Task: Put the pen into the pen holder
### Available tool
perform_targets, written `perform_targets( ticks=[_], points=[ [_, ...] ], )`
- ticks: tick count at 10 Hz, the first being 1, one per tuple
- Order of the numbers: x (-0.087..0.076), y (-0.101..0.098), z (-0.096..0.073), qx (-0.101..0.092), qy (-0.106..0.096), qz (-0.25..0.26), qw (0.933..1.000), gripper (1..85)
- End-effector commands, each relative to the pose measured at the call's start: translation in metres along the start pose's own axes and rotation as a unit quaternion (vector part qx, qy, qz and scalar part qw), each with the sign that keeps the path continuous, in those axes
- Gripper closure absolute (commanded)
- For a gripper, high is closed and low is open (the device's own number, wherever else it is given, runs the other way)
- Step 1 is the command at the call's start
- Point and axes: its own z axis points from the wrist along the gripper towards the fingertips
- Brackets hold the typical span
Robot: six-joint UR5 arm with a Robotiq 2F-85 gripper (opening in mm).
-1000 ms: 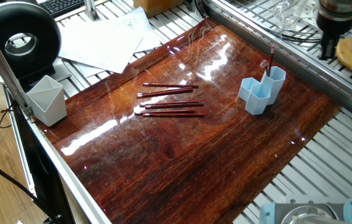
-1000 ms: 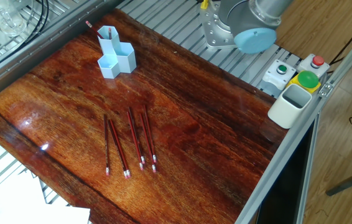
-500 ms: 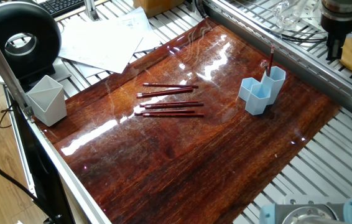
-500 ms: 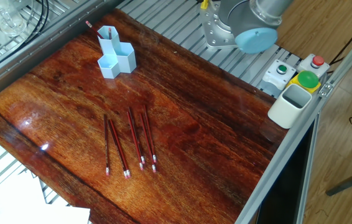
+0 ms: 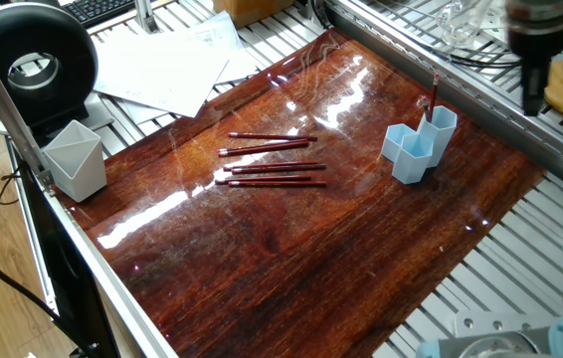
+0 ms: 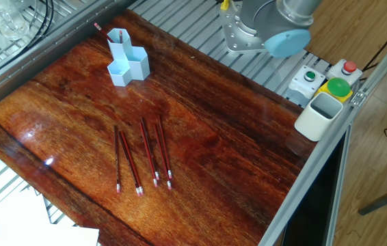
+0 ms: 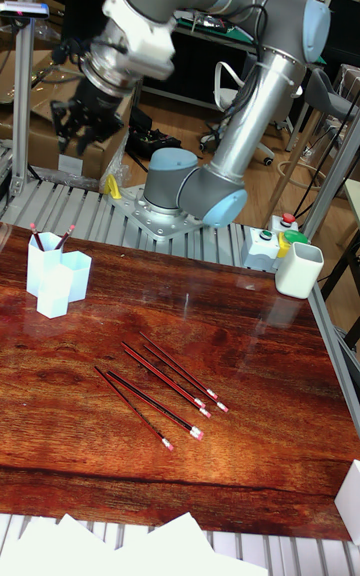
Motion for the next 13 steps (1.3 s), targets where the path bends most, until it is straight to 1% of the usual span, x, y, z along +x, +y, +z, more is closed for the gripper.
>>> perform_targets(
  ticks=[1,2,3,4,5,6,7,8,9,10,11,12,13],
  points=[
    [-0.065,0.022,-0.002,0.006,-0.007,0.005,0.9999,57.0],
    [-0.075,0.017,-0.002,0.015,-0.024,0.012,0.9995,69.3],
    [-0.07,-0.002,-0.004,0.031,-0.033,0.004,0.9989,75.0],
    [-0.072,-0.018,-0.002,0.044,-0.065,-0.001,0.9969,82.3],
    [-0.081,-0.019,0.001,0.031,-0.117,-0.002,0.9926,84.7],
    [-0.076,-0.015,0.004,0.01,-0.15,-0.013,0.9886,84.7],
    [-0.065,-0.023,0.009,0.017,-0.163,-0.015,0.9864,84.7],
    [-0.058,-0.028,0.018,0.02,-0.17,-0.008,0.9852,84.7],
    [-0.048,-0.029,0.029,0.016,-0.168,-0.012,0.9856,84.7],
    [-0.041,-0.037,0.037,0.023,-0.168,-0.019,0.9853,84.7],
    [-0.042,-0.044,0.044,0.022,-0.182,-0.026,0.9828,84.7],
    [-0.044,-0.047,0.048,0.02,-0.193,-0.033,0.9804,84.7],
    [-0.044,-0.051,0.052,0.022,-0.199,-0.04,0.979,84.7]
  ],
)
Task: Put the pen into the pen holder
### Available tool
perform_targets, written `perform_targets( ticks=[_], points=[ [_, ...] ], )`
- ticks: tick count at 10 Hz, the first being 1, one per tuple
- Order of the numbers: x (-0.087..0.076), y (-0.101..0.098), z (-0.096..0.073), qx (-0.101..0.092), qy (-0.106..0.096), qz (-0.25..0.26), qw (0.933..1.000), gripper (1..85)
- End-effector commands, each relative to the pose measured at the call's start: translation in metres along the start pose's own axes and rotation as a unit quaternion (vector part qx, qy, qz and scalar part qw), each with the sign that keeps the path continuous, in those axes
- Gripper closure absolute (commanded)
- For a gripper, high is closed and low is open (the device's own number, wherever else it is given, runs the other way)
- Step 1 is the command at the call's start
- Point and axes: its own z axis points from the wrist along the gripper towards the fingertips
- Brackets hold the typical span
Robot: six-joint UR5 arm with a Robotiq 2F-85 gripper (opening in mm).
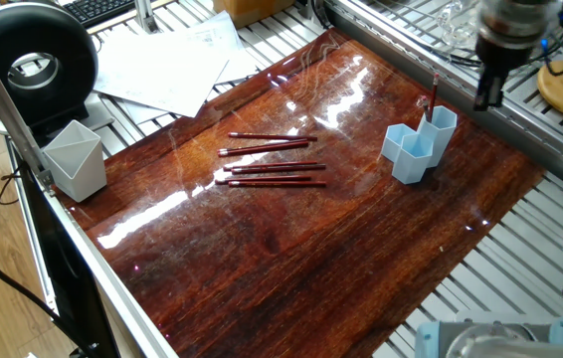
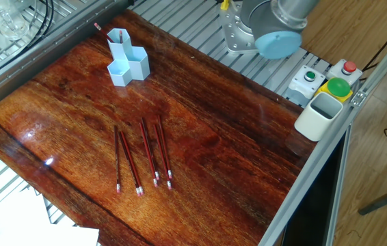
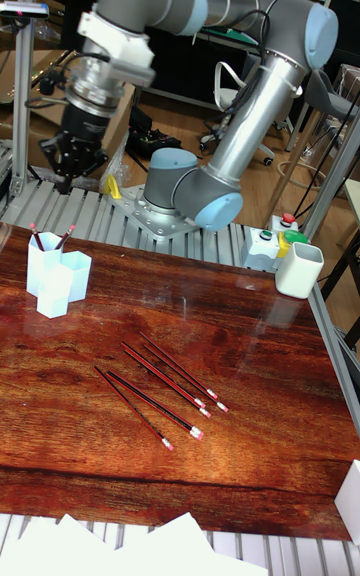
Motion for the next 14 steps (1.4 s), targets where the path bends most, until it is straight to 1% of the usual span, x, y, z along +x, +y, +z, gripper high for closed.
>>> perform_targets(
  ticks=[1,3,4,5,6,7,8,9,10,11,12,13,14],
  points=[
    [0.005,-0.007,0.008,-0.008,-0.027,-0.016,0.9995,84.7],
    [0.038,-0.003,0.008,-0.015,0.037,0.006,0.9992,84.7],
    [0.05,-0.003,0.007,-0.015,0.06,0.023,0.9978,84.7],
    [0.06,0.001,0.005,-0.021,0.079,0.033,0.9961,84.7],
    [0.051,-0.005,0.013,-0.016,0.051,0.012,0.9985,84.7],
    [0.037,0.001,0.04,-0.039,0.0,0.006,0.9992,84.7],
    [0.027,-0.007,0.062,-0.03,-0.03,0.0,0.9991,84.7],
    [0.025,-0.008,0.074,-0.028,-0.038,-0.001,0.9989,84.7],
    [0.025,-0.012,0.08,-0.02,-0.04,-0.005,0.999,84.7],
    [0.022,-0.013,0.085,-0.017,-0.046,-0.008,0.9988,84.7],
    [0.014,-0.009,0.09,-0.024,-0.056,-0.008,0.9981,84.7],
    [0.009,-0.008,0.094,-0.026,-0.062,-0.01,0.9977,84.7],
    [0.005,-0.009,0.095,-0.024,-0.061,-0.011,0.9978,84.7]
  ],
)
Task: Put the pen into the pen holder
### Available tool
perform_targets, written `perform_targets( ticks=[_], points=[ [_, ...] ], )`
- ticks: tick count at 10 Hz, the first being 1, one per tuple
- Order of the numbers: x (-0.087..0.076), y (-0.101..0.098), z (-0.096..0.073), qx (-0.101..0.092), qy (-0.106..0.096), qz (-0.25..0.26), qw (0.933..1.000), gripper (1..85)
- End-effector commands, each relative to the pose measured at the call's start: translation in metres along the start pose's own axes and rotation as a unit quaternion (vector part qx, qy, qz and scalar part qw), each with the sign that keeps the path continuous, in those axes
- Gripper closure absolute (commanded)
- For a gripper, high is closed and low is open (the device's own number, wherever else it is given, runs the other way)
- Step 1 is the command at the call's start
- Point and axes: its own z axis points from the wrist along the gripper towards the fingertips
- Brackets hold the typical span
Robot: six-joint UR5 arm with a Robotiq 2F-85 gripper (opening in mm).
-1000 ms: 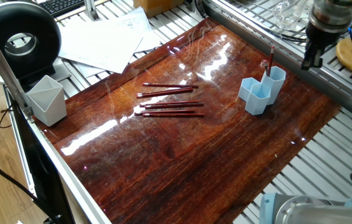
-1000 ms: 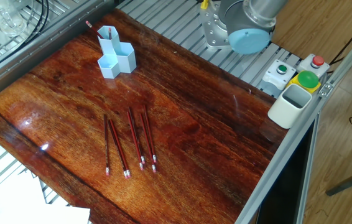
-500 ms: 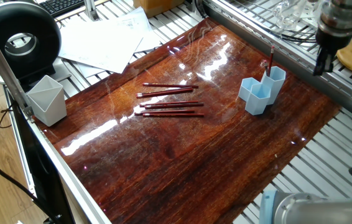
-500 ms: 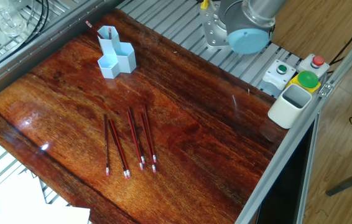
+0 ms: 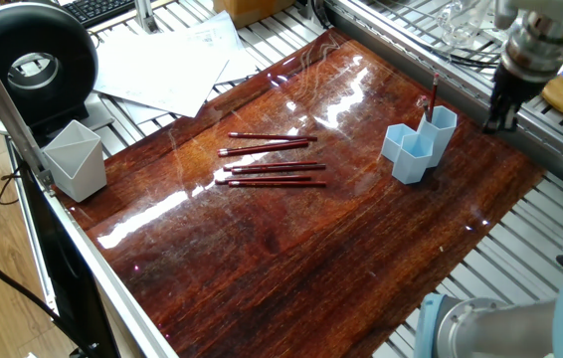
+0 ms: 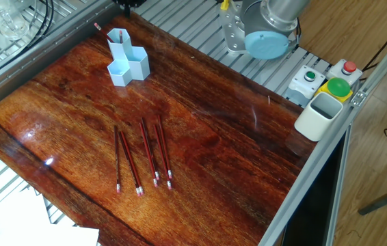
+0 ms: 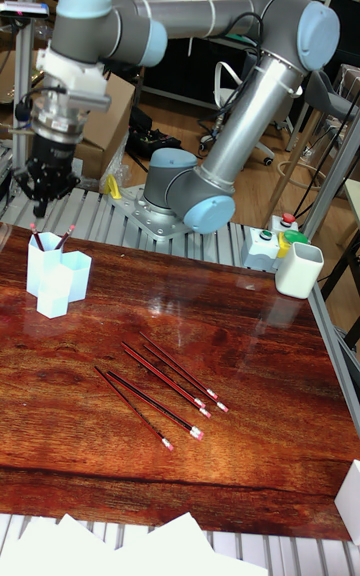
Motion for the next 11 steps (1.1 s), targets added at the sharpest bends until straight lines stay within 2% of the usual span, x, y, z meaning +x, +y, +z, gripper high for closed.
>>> perform_targets(
  ticks=[1,3,5,11],
  points=[
    [-0.017,0.0,0.015,-0.001,-0.025,-0.004,0.9997,84.7],
    [-0.027,0.002,0.027,-0.003,-0.04,-0.006,0.9992,84.7],
    [-0.033,0.003,0.033,-0.002,-0.047,-0.009,0.9988,84.7],
    [-0.053,-0.004,0.027,0.011,-0.054,-0.02,0.9983,84.7]
  ],
)
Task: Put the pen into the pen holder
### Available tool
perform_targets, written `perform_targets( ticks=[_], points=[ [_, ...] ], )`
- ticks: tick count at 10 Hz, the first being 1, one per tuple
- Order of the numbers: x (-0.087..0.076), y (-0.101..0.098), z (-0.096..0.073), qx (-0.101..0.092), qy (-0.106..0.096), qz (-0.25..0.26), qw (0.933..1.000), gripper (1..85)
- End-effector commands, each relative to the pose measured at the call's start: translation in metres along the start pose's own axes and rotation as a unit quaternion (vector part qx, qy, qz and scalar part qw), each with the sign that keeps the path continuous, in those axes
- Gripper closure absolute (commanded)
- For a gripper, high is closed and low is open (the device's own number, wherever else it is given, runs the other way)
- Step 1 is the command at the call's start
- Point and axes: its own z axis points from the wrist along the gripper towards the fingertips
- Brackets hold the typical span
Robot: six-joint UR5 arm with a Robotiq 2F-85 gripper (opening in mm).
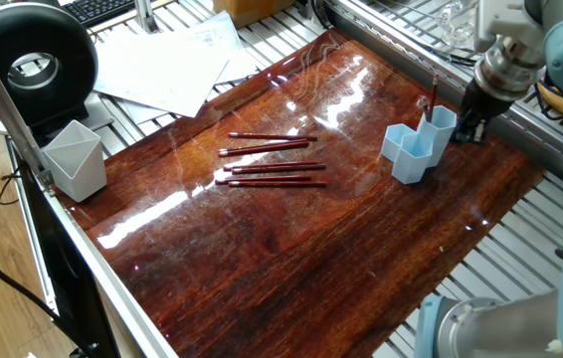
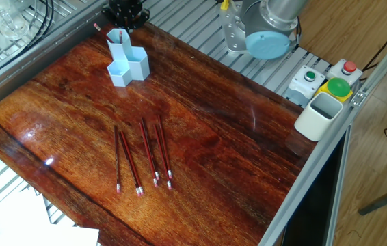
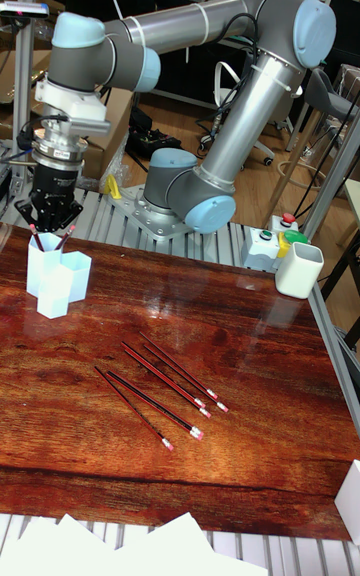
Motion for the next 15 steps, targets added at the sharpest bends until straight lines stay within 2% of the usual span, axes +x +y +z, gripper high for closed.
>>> perform_targets(
  ticks=[1,7,11,12,14,15],
  points=[
    [-0.014,-0.004,-0.004,0.006,-0.01,-0.001,0.9999,84.7],
    [-0.035,-0.003,-0.009,0.007,-0.02,-0.001,0.9998,84.7],
    [-0.041,-0.006,-0.008,0.016,-0.018,0.0,0.9997,84.7],
    [-0.037,-0.007,-0.008,0.016,-0.013,0.002,0.9998,84.7],
    [-0.008,-0.009,-0.01,0.015,0.014,0.014,0.9997,84.7],
    [0.006,-0.012,-0.015,0.019,0.025,0.017,0.9994,84.7]
  ],
)
